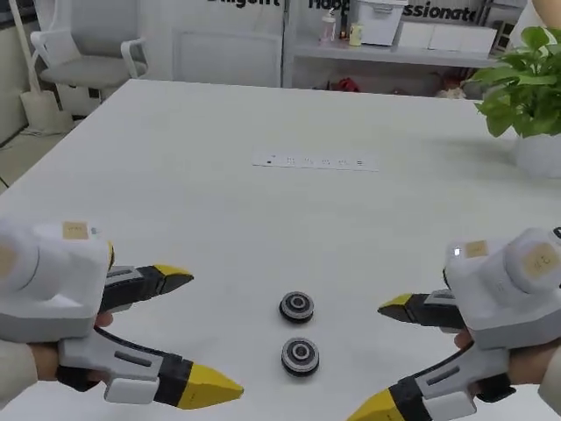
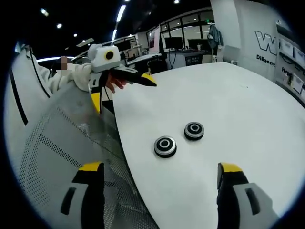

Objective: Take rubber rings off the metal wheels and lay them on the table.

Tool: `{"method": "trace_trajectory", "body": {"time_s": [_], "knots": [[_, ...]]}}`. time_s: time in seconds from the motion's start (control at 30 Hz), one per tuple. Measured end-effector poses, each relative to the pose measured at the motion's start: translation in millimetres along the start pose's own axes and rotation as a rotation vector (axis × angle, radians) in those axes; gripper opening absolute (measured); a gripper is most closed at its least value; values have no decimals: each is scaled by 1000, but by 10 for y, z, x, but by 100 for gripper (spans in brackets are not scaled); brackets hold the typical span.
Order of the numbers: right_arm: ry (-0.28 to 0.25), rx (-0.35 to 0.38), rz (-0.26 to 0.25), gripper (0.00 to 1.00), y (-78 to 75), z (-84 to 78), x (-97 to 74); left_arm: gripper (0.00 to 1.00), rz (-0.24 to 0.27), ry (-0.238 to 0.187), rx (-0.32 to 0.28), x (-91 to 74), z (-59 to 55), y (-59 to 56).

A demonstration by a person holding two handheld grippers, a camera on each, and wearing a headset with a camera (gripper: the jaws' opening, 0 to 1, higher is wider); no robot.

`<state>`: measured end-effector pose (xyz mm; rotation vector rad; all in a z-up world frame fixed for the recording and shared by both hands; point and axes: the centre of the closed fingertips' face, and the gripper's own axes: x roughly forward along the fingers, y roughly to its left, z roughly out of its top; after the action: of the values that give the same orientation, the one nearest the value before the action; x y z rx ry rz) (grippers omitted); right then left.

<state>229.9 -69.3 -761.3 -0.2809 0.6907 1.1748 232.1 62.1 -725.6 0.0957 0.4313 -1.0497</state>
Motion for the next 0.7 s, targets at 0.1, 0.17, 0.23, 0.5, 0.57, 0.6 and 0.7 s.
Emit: {"method": "trace_trajectory", "body": {"time_s": [0.1, 0.17, 0.23, 0.5, 0.57, 0.6, 0.7], "knots": [[-4, -24, -28, 93, -48, 14, -14, 100, 2, -19, 2, -5, 31, -3], [-7, -13, -23, 93, -49, 11, -13, 100, 3, -23, 6, -3, 38, 3], [-4, -5, -12, 93, -32, 1, -5, 100, 4, -29, -2, -3, 33, 12], [13, -8, 0, 94, -4, -33, 5, 100, 2, -26, 4, 8, 27, 5], [3, -2, -3, 93, -7, -22, -4, 100, -1, -23, 6, 13, 21, -4], [-1, -1, -4, 93, -10, -17, -7, 100, 0, -23, 8, 13, 21, -6], [-9, 2, -6, 93, -12, -7, -14, 100, 2, -26, 4, 13, 21, -4]]}}
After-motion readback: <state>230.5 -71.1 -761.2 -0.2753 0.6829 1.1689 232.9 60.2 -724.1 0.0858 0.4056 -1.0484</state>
